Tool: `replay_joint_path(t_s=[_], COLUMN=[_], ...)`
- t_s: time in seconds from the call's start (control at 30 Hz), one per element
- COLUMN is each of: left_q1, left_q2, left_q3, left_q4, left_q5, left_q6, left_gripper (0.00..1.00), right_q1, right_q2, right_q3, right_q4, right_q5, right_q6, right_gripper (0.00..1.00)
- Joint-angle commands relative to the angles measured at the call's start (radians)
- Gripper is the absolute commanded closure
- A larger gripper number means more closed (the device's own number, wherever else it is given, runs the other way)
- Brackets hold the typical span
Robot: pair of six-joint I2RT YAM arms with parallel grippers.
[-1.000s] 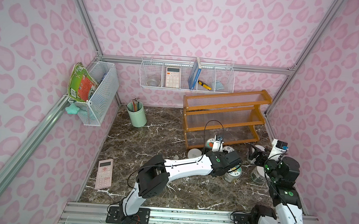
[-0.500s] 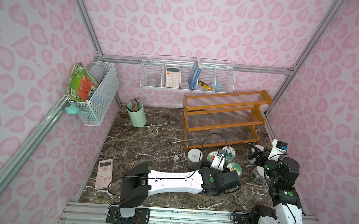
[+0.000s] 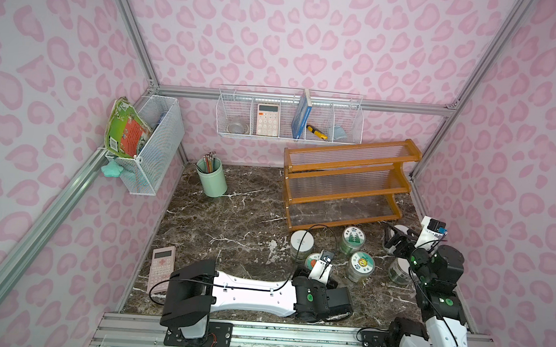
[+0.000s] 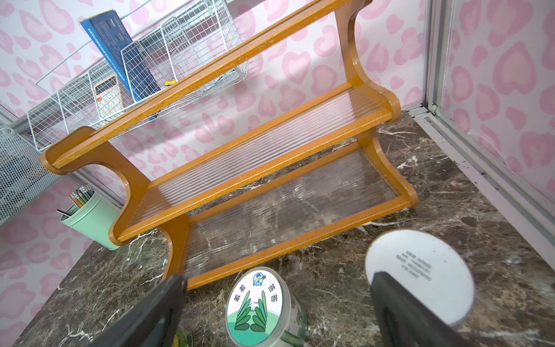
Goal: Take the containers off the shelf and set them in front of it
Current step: Place the container at the center of the board.
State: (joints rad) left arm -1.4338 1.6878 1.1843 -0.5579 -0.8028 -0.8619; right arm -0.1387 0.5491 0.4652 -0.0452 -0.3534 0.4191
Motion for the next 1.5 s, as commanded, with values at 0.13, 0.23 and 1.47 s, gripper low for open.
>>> replay_joint_path(t_s=[0.13,0.23,1.47], left_q1=[-0.001,0.001,0.116], left_q2=[-0.042,-0.04,0.07], left_q3=[-0.123,-0.152,-0.14], left_q4=[0.144,0.197,0.115], left_q5=[0.002,-0.005,0.052], left_q6=[-0.001,0.029,-0.111], left_gripper=[0.27,0.27,0.01], right_q1=[0.001,0.001,0.001], right_q2=[-0.003,0.0,-0.014], right_q3=[0.03,0.034,0.025], right_q4=[0.002,0.007,0.004], right_q5=[-0.015,-0.015,-0.015], right_q6=[-0.007,-0.003,-0.012], right_gripper=[0.01,0.01,0.01])
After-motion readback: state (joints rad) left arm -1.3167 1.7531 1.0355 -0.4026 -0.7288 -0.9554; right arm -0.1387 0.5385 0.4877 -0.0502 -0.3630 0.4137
